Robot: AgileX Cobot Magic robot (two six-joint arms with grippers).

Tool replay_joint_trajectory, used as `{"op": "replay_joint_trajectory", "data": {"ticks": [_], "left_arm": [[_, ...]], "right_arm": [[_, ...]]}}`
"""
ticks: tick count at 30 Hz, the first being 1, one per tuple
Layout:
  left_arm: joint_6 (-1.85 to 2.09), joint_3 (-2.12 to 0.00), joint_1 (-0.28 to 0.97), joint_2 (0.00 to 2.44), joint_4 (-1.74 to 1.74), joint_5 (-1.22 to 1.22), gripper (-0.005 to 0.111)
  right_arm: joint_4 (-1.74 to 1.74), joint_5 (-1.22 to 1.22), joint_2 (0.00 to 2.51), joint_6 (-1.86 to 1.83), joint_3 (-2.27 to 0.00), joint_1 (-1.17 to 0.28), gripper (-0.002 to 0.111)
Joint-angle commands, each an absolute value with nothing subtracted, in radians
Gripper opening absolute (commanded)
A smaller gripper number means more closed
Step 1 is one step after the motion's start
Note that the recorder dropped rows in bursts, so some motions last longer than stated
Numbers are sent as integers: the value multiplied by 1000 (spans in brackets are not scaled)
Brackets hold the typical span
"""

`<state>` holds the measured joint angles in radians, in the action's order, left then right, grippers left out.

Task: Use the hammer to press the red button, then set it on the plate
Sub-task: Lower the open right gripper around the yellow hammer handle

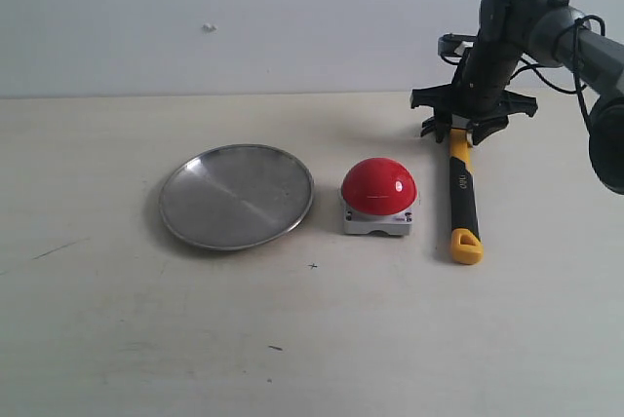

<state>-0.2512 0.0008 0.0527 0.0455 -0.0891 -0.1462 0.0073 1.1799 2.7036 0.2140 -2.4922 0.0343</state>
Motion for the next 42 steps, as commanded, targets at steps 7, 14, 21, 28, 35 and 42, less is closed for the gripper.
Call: {"op": "replay_joint_trajectory", "data": {"ticks": [7, 14, 21, 28, 35, 42], "left_arm": [[-259, 0, 60, 43, -89, -134, 0], [-259, 0, 60, 43, -89, -134, 0], [-259, 0, 60, 43, -89, -134, 0], [-259, 0, 60, 43, -89, -134, 0], [-259, 0, 60, 43, -89, -134, 0], [-259, 0, 60, 43, -89, -134, 0]], "right_arm": [[0, 1178, 2700, 210, -2501, 35, 54], [5, 1177, 2720, 210, -2501, 35, 54], [0, 1191, 2724, 202, -2501, 35, 49], [0, 1221, 2724, 160, -2501, 35, 17], [0, 1221, 2724, 151, -2501, 35, 0], [126, 1221, 2724, 116, -2501, 35, 0]]}}
